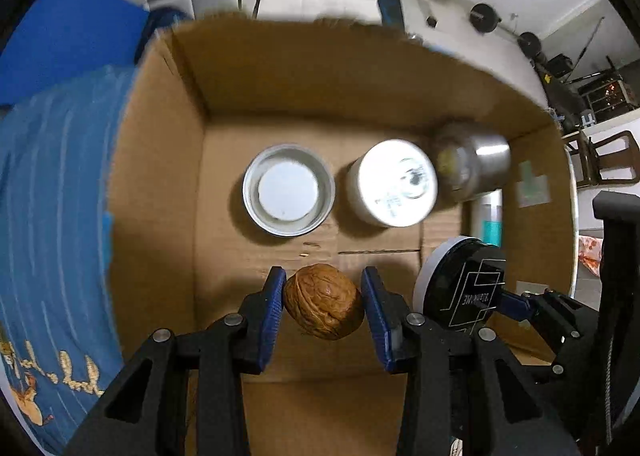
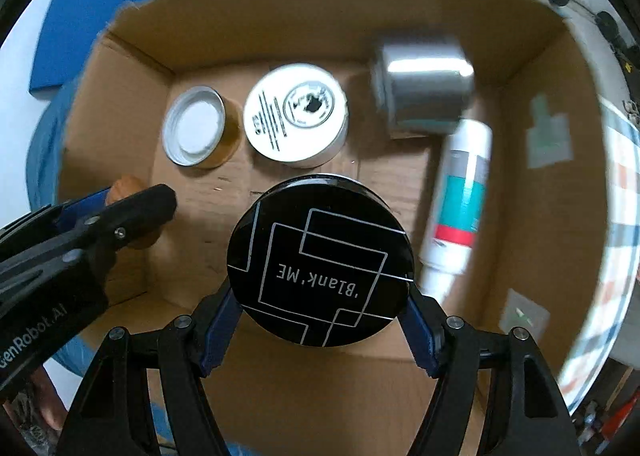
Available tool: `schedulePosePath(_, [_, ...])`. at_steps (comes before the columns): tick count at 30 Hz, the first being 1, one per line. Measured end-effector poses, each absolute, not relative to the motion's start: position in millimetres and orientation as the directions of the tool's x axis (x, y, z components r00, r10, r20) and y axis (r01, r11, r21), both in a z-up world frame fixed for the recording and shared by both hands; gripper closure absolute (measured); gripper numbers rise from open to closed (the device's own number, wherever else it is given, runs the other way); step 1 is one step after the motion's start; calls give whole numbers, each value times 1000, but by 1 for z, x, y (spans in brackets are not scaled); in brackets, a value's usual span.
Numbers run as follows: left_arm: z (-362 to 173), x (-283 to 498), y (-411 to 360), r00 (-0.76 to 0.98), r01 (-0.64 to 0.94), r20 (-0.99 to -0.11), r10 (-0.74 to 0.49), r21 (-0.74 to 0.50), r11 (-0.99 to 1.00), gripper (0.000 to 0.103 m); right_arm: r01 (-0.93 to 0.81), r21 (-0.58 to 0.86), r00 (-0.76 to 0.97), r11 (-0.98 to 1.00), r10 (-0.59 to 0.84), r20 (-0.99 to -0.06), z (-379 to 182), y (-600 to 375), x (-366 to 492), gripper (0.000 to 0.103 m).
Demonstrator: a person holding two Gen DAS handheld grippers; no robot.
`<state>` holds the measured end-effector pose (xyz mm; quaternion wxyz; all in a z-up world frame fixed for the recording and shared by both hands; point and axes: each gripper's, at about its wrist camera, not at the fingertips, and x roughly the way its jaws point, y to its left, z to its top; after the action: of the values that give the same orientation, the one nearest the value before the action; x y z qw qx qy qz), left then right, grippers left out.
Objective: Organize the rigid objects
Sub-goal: 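Carry the walnut and black compact into the box and lower them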
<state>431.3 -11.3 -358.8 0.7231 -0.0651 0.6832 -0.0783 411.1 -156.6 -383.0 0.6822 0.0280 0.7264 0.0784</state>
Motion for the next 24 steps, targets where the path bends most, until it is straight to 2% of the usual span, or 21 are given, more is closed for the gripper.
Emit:
schedulePosePath(6, [-398, 438, -7, -61, 6, -978, -197, -198, 980, 66, -74, 140, -142, 987, 128, -981, -417, -149, 419, 28])
schedulePosePath(15, [-419, 433, -7, -116, -4, -977, -179, -180, 984, 66, -76, 125, -198, 989, 108, -974, -436, -142, 424, 28])
schedulePosePath(24, [-401, 430, -7, -105, -16, -979, -176, -175, 984, 42, -57, 122, -220, 991, 107, -970, -437, -139, 419, 27])
